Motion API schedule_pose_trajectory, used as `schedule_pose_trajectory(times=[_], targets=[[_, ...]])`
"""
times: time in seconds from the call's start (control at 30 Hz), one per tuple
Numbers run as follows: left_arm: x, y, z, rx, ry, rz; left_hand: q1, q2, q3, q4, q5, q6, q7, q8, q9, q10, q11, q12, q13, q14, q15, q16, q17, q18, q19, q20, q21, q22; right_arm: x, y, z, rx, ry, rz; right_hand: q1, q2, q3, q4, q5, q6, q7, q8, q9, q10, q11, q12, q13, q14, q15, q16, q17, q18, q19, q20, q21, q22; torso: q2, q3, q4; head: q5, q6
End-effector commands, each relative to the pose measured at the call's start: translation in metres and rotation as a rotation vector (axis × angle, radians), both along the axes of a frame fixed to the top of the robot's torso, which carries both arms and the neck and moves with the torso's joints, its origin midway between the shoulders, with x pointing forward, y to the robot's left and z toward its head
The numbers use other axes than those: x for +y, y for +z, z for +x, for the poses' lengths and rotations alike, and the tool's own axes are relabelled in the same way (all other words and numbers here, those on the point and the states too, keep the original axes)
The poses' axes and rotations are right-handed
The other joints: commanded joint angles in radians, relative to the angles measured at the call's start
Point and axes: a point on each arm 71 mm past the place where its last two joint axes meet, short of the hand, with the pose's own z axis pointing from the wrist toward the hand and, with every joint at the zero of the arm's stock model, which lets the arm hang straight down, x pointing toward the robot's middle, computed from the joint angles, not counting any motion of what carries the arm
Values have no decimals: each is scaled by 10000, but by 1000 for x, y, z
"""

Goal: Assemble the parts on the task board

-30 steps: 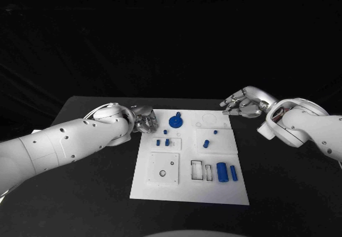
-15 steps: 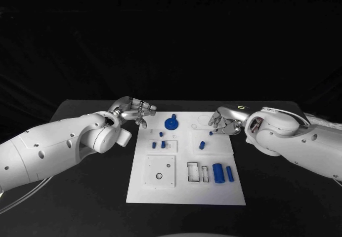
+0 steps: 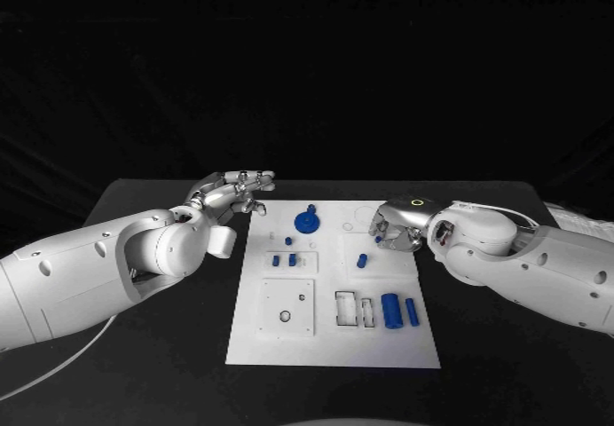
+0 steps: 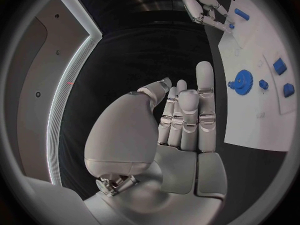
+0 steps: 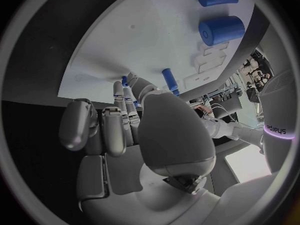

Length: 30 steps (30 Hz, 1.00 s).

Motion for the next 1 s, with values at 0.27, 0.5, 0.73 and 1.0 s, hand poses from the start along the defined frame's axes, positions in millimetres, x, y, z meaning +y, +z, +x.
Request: schedule_pose_trajectory(times=[0.27,0.5,0.73,1.0], targets=[[-3,4,-3,-113,-120,-834,-30,130,-103,-22,51,-33,-36,89,14,-134,-12,147,54,-88,-20,-3,-67,91,-73,32,-76,-20,1,-8,0,132,67,-811,-58,56,672,-48,-427,299,-12,7,29,307,-45,6,-315,623,13,-25,275,178,23,2,-47,8,-5,15,3,-31,-40],[-3,4,-4,-89,-125,-829,-24,135,-112,-33,54,-45,-35,100,13,-160,-12,177,64,-94,-19,2,-73,91,-74,33,-82,-24,2,-10,-1,123,107,-1139,15,170,1082,-205,-470,704,-95,147,109,752,-149,96,-386,654,-62,89,408,152,97,-67,58,176,3,26,-10,-64,-47],[-3,4,-4,-66,-86,-801,-23,144,-129,-47,56,-70,-30,115,9,-206,-7,227,79,-104,-16,9,-88,91,-75,34,-90,-28,8,-15,-2,210,162,-1384,-70,182,1200,-265,-479,898,-146,199,156,965,-205,81,-436,671,-115,156,485,131,142,-123,123,278,0,29,0,-74,-89],[-1,4,-4,-38,-54,-773,14,163,-136,-91,64,-105,-26,143,5,-281,-5,307,101,-121,-14,17,-123,92,-74,36,-100,-34,7,-12,-4,-324,63,-1099,-203,240,1256,-241,-479,997,-160,218,188,1099,-215,53,-481,680,-146,204,539,111,184,-150,185,375,-6,24,1,-82,-108]])
